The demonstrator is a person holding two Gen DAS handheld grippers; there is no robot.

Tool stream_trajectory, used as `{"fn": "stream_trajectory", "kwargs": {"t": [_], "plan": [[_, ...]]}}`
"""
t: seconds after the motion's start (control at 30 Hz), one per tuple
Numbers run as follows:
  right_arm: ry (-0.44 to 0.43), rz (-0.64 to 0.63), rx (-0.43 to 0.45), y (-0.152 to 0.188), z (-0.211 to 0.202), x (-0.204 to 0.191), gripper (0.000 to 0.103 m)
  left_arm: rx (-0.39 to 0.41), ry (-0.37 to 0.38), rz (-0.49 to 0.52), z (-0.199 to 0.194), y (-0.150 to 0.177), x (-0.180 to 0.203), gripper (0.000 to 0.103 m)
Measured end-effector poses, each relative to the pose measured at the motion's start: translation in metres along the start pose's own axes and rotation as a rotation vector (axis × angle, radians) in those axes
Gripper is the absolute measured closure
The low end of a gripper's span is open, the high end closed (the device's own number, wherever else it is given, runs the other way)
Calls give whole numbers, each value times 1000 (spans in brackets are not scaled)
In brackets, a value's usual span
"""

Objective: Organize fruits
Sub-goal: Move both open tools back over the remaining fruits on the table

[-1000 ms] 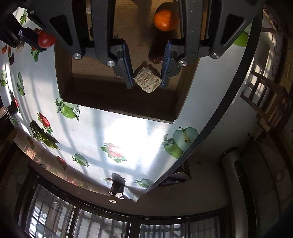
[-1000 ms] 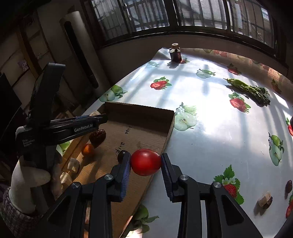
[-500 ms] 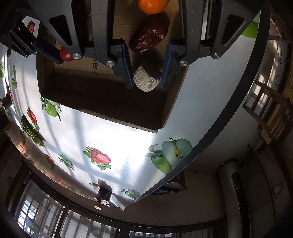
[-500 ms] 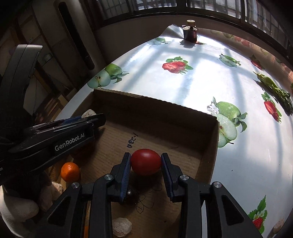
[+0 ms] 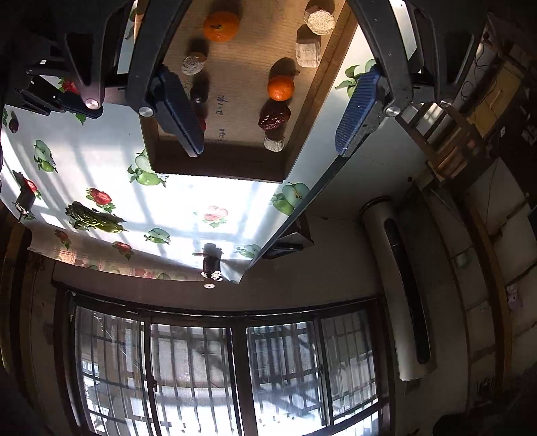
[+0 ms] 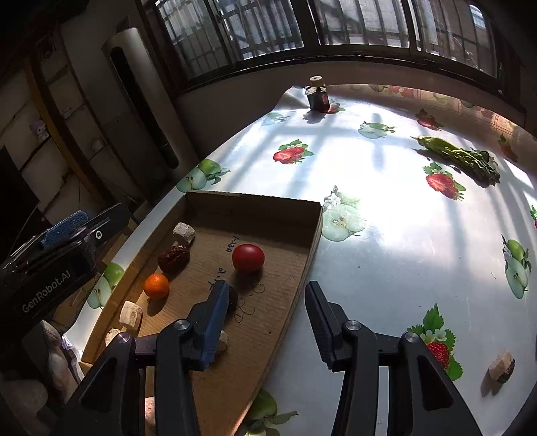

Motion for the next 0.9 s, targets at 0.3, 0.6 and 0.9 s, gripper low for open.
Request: {"fn": "stream_trajectory", "kwargs": {"t": [0.3,0.6,0.9], "plan": [[57,108,56,56,-70,60,42,74,84,31,-81,23,50,18],[114,101,120,80,-115,85,38,100,64,93,-108,34,80,18],[133,63,145,87,-129,86,34,90,74,125,-110,39,95,18]]}}
Point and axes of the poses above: each gripper's, at about its wrist camera, not at the fingertips, and z roughly the way its jaws point, x to its right, y to its underside, the point moved 2 cm from there along z, roughly the way its jaws point, and after that the axes turned 2 degrees about x, right-handed, at the moved point
